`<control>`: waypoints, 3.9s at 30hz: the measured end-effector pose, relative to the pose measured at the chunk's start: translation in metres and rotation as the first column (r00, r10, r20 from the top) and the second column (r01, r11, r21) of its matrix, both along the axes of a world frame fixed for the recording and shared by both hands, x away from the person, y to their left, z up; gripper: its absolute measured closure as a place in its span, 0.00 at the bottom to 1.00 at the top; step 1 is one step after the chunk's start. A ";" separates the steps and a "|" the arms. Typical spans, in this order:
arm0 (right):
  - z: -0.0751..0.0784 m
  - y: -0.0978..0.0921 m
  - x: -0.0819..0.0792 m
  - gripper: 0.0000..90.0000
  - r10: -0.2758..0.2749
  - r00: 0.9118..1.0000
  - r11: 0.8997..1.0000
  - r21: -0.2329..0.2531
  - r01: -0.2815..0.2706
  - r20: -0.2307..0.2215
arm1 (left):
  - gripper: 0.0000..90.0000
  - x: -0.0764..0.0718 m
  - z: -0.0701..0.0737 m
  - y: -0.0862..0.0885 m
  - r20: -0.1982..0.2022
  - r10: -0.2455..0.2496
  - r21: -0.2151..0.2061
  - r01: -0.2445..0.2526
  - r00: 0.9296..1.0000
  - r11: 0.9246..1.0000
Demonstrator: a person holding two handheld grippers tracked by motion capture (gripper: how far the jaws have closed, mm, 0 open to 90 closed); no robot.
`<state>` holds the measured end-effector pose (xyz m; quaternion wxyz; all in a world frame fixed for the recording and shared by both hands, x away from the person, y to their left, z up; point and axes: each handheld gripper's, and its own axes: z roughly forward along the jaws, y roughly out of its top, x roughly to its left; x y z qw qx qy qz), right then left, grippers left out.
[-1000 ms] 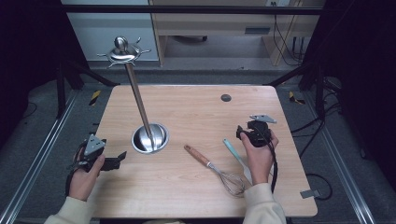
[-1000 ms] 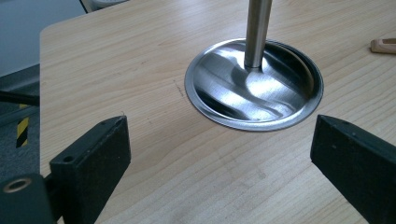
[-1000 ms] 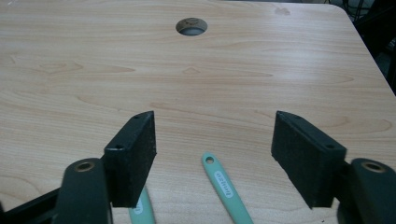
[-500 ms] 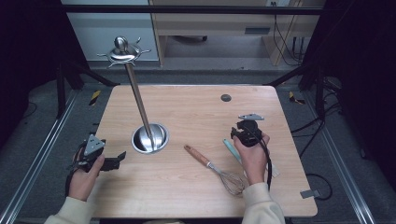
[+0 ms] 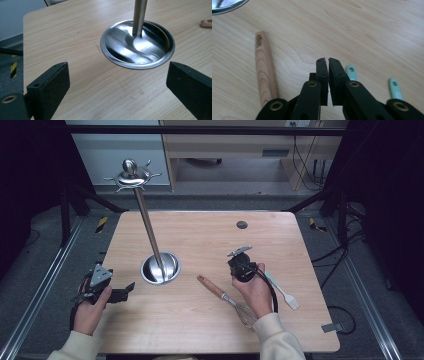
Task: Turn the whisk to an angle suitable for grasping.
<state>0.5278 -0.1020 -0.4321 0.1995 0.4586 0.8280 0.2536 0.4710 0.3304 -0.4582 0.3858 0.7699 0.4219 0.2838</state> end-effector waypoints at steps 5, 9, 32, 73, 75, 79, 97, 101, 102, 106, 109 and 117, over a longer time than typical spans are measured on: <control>-0.005 0.016 0.004 1.00 0.059 0.997 0.998 -0.028 -0.060 -0.053 | 0.05 0.000 0.000 0.000 0.000 -0.001 0.002 0.001 1.000 1.000; -0.013 0.031 0.008 1.00 0.109 0.990 0.992 -0.054 -0.114 -0.090 | 0.05 0.000 0.000 0.000 0.001 -0.002 0.001 0.002 1.000 1.000; -0.036 0.063 0.006 1.00 0.230 0.956 0.965 -0.082 -0.248 -0.182 | 0.05 0.000 0.000 -0.001 -0.002 -0.007 0.005 0.007 1.000 1.000; -0.021 0.086 -0.022 0.66 0.295 0.914 0.937 -0.102 -0.334 -0.280 | 0.05 0.001 -0.001 -0.001 -0.008 -0.010 0.011 0.010 1.000 1.000; -0.022 0.085 -0.021 0.66 0.301 0.909 0.934 -0.103 -0.342 -0.287 | 0.05 0.001 -0.001 -0.001 -0.008 -0.010 0.011 0.010 1.000 1.000; -0.025 0.086 -0.020 0.66 0.294 0.907 0.936 -0.103 -0.337 -0.300 | 0.05 0.000 -0.001 -0.001 -0.007 -0.008 0.010 0.008 1.000 1.000; -0.035 0.088 -0.021 0.74 0.265 0.903 0.940 -0.115 -0.320 -0.339 | 0.05 0.000 -0.001 -0.002 -0.007 -0.010 0.016 0.010 1.000 1.000; -0.035 0.087 -0.021 0.75 0.260 0.903 0.943 -0.111 -0.314 -0.343 | 0.05 0.000 -0.001 -0.002 -0.007 -0.010 0.016 0.010 1.000 1.000; -0.034 0.088 -0.022 0.76 0.242 0.905 0.948 -0.113 -0.297 -0.350 | 0.05 0.000 -0.001 -0.002 -0.007 -0.010 0.017 0.010 1.000 1.000; -0.033 0.088 -0.022 0.76 0.247 0.901 0.944 -0.123 -0.307 -0.357 | 0.05 0.000 -0.001 -0.002 -0.006 -0.008 0.016 0.008 1.000 1.000; -0.032 0.086 -0.021 0.76 0.256 0.902 0.939 -0.131 -0.317 -0.347 | 0.05 0.000 -0.001 -0.002 -0.006 -0.009 0.016 0.009 1.000 1.000; -0.015 0.082 -0.018 0.76 0.221 0.927 0.959 -0.107 -0.263 -0.304 | 0.05 0.000 -0.001 -0.002 -0.006 -0.009 0.016 0.009 1.000 1.000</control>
